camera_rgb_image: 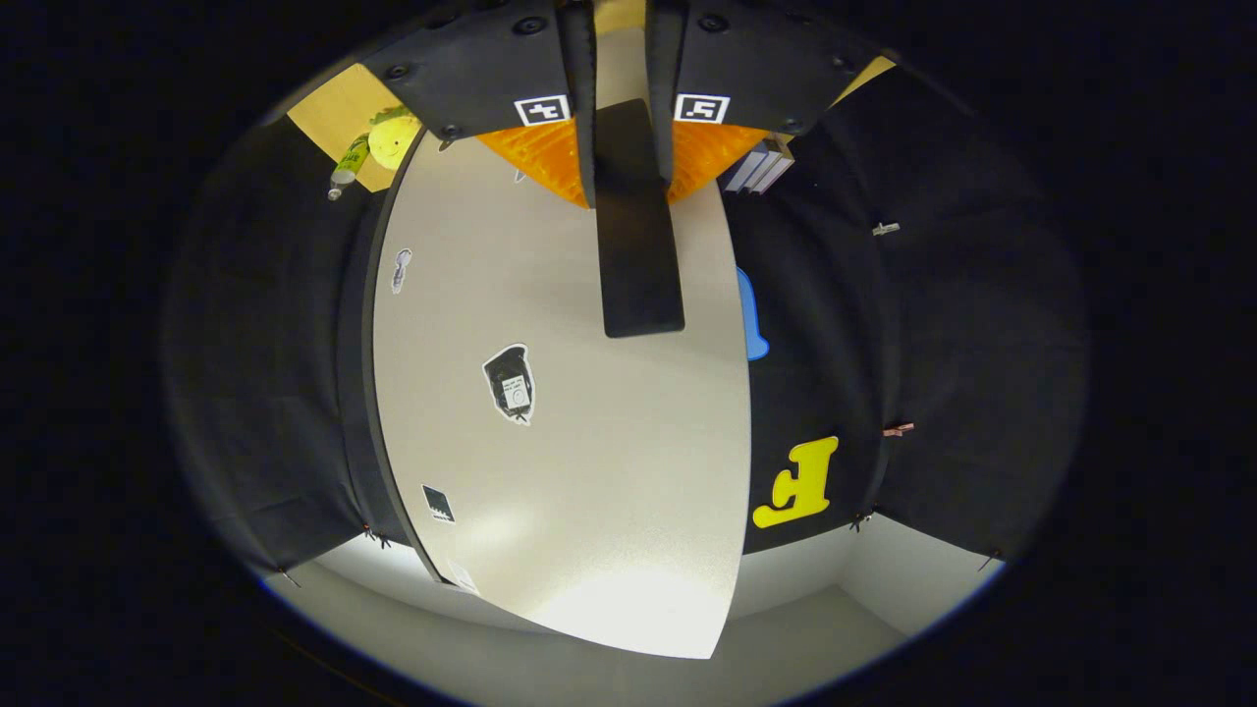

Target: Open the shoe cabinet door, grab the shoes and put them into the shoe cabinet, then close the shoe cabinet door.

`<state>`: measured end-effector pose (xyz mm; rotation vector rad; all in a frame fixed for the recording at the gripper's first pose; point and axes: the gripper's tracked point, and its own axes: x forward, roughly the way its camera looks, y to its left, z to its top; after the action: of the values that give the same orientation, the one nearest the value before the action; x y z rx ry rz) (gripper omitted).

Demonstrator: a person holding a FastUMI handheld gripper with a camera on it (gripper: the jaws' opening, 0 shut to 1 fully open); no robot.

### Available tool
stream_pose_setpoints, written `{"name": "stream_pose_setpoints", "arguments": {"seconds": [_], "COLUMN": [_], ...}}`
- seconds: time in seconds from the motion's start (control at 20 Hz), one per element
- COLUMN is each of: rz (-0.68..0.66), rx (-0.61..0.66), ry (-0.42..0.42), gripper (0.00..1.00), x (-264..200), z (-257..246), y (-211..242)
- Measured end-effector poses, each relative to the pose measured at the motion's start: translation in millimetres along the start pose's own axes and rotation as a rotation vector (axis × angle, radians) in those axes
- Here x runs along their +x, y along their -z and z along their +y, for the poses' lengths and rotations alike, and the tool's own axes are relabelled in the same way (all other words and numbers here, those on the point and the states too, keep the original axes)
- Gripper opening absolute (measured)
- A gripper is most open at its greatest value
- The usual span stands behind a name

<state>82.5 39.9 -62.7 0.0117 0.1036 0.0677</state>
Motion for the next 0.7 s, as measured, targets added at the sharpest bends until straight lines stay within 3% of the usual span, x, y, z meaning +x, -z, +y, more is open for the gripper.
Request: {"name": "stream_pose_setpoints", "arguments": {"seconds": [0.45, 0.7], "rz": [0.030, 0.033], "rx": [-0.012, -0.016], "ry": [-0.150, -0.160], "gripper": [0.23, 0.23], "x": [-58.0, -79.6], "z": [-41.8, -72.5], "y": [-4.6, -8.2]}}
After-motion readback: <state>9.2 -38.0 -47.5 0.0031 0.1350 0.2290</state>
